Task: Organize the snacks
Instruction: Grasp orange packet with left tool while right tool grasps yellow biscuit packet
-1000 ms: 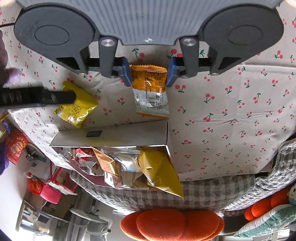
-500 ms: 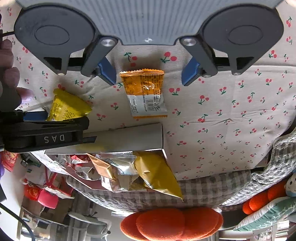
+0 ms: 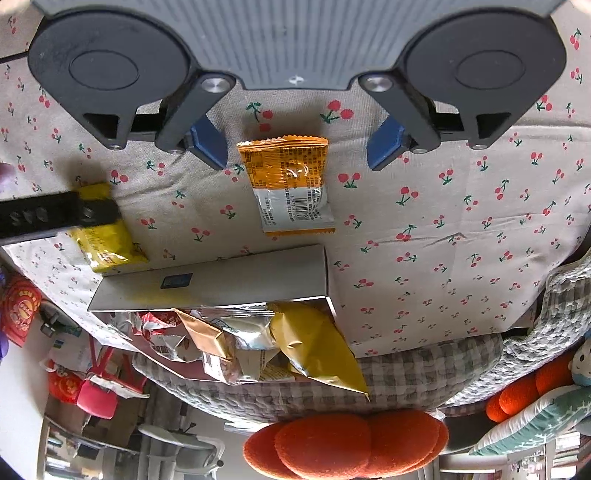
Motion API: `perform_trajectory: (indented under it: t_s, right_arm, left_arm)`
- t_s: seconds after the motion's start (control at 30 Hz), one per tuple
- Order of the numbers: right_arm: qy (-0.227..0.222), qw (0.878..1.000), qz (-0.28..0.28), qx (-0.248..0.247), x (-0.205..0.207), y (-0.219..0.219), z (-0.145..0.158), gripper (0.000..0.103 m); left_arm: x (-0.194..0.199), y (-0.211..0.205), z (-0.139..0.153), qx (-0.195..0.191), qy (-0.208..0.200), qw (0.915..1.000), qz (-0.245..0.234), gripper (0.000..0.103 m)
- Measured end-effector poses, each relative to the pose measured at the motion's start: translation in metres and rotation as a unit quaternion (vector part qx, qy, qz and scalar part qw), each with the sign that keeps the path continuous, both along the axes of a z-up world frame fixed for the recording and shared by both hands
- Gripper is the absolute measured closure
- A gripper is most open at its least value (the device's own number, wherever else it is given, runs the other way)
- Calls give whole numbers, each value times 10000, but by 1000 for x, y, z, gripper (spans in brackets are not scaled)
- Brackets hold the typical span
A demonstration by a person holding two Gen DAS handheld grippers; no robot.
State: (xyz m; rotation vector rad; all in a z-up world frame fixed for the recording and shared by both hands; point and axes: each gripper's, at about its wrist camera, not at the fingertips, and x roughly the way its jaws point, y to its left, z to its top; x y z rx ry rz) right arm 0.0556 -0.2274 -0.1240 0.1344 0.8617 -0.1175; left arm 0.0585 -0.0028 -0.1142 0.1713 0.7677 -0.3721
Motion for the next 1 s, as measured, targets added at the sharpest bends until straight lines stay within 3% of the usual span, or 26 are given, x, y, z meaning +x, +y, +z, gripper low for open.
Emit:
perform_trajectory:
  t_s: [0.17,0.4,0.63,0.8,1.0]
  right_arm:
    - [92,9996,121,-228,-10,-12,-5,8]
    - [-450,9965,680,-191,-23,-13,-13,8]
    - [-644,9928,1007,-65,-15,-4,-12,9]
    - [-739,9912,1094,-119,-12,3,-11,19]
    - [-792,9906,1110,-85,-12,1,-8,42]
  left_arm:
    - [1,-1,-1,29,-29,10000,-25,17]
    - [0,-2,-3,3,-120,9999,-13,14]
    - [-2,-1,-6,-75,-327,9994,-3,15]
    - [-3,-3,-5,-131,-402,9991,-7,30]
    - [-2,-8,-2,-157,-425,9990,-55,48]
